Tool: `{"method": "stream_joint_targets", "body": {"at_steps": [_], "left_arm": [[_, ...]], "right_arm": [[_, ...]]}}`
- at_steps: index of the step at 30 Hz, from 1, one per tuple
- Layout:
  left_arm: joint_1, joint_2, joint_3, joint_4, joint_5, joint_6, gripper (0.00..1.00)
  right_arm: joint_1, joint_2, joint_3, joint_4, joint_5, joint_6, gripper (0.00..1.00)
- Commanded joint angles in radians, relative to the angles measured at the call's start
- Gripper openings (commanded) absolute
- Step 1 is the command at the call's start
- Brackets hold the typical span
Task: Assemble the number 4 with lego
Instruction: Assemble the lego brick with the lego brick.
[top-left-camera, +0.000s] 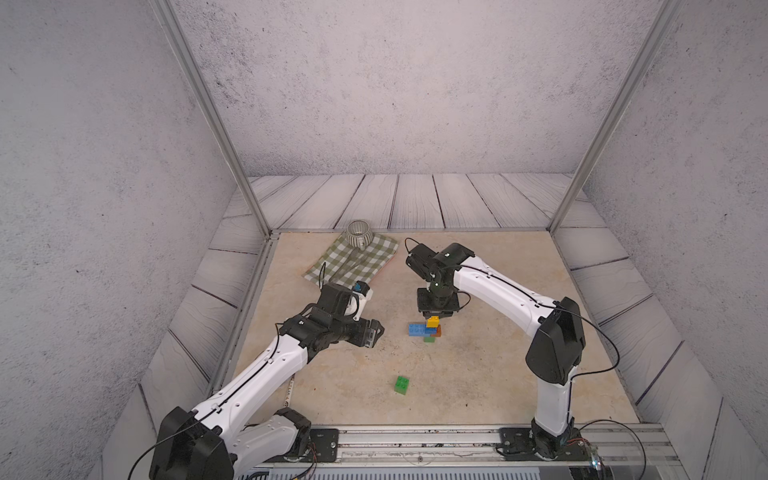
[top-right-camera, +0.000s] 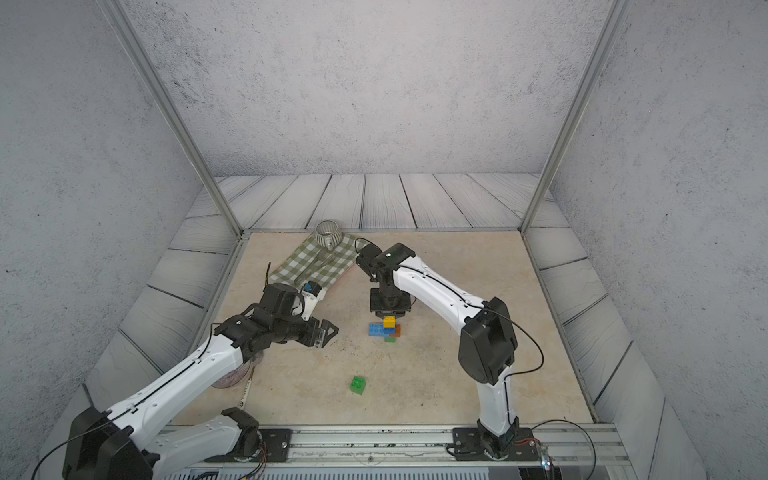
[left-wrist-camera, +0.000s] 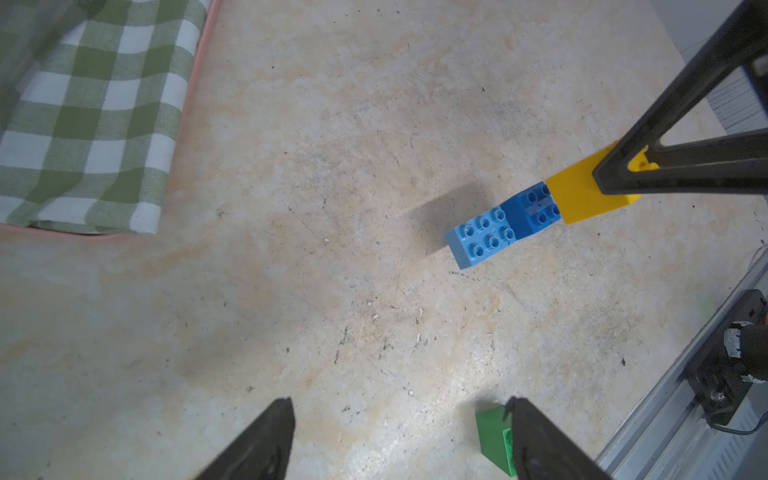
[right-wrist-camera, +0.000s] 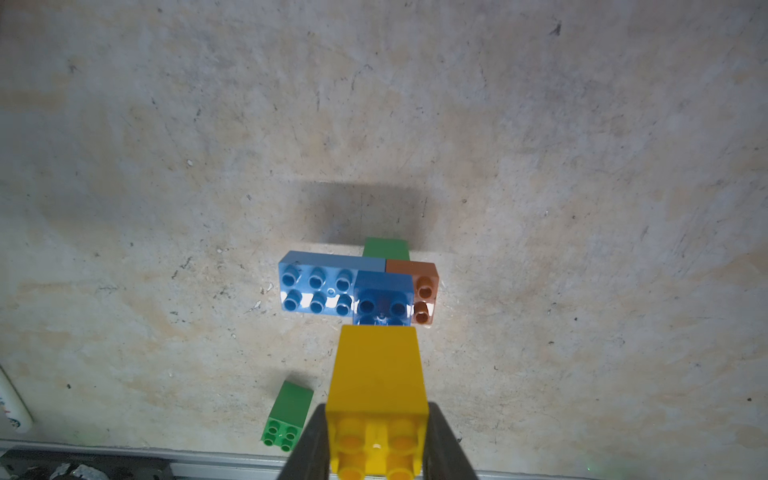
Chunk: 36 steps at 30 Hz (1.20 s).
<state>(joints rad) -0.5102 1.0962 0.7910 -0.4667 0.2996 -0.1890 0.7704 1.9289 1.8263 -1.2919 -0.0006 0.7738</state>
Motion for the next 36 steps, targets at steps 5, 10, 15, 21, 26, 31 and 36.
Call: {"method": "stream_joint_targets", "body": {"at_steps": [5, 10, 15, 21, 26, 31, 36], "left_arm": [[0.013, -0.019, -0.009, -0.007, -0.010, -0.005, 0.84], [0.013, -0.019, -0.009, -0.009, -0.011, -0.003, 0.84], [0.013, -0.020, -0.009, -0.010, -0.011, -0.003, 0.84], [0.013, -0.022, -0.009, -0.011, -0.014, -0.002, 0.84], [0.014, -0.023, -0.009, -0.012, -0.014, -0.002, 0.84], [0.014, -0.026, -0.009, -0.012, -0.016, -0.002, 0.84], [0.015, -0.027, -0.009, -0.011, -0.016, -0.002, 0.84]], "right_arm": [[0.000, 0.023, 0.003, -0.016, 0.024, -0.011, 0.14], [0.001, 0.030, -0.006, 0.005, 0.008, -0.008, 0.14], [0.000, 0.041, -0.012, 0.009, 0.018, -0.008, 0.14], [0.000, 0.050, -0.012, 0.015, 0.028, -0.005, 0.14], [0.000, 0.055, -0.021, 0.014, 0.037, 0.004, 0.15], [0.000, 0.051, -0.049, 0.023, 0.043, 0.019, 0.14], [0.001, 0.045, -0.078, 0.039, 0.039, 0.030, 0.14]]}}
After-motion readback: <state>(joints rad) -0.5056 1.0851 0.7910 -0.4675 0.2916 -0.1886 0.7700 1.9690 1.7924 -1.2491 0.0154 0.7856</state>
